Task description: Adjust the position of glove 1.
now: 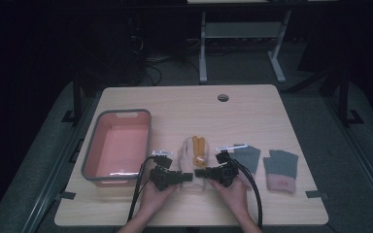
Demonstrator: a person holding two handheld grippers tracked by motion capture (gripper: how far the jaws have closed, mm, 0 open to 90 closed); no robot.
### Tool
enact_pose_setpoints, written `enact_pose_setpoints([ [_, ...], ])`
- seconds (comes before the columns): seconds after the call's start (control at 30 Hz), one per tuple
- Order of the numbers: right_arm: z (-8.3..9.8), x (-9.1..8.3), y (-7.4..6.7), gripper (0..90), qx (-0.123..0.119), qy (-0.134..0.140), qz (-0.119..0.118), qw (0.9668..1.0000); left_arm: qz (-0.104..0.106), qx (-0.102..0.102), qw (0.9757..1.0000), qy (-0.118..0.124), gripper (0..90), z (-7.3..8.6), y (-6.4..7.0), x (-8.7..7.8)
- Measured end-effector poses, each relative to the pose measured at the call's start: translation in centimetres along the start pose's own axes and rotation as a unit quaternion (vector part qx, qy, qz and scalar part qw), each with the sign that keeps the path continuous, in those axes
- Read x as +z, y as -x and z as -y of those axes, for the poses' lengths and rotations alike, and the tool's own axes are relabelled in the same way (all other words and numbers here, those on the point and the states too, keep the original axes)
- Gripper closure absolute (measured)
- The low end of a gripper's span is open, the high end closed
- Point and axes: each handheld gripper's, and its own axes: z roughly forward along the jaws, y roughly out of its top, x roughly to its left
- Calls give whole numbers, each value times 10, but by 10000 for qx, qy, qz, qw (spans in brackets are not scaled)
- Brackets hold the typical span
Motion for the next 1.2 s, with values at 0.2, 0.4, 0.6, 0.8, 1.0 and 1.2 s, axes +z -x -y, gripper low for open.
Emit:
enact_pose_setpoints([
  [0.2,-1,-1,0,768,-2,118,-78,9999,-18,69,10000,48,682,1,1,0],
  [0.4,-3,-6,4,785,-17,81,-285,9996,67,53,9999,98,688,0,1,-1],
  [0.6,-5,-12,-1,791,-54,176,-304,9994,123,85,9998,160,693,-3,4,-5],
  [0.8,-11,-19,-8,794,-155,240,-264,9992,123,164,9995,241,693,-10,11,-12],
  [1.0,-17,-27,-15,794,-221,308,-288,9989,171,237,9991,317,693,-16,15,-19],
  [1.2,-25,-36,-25,794,-323,427,-349,9980,224,348,9983,405,693,-27,20,-33],
])
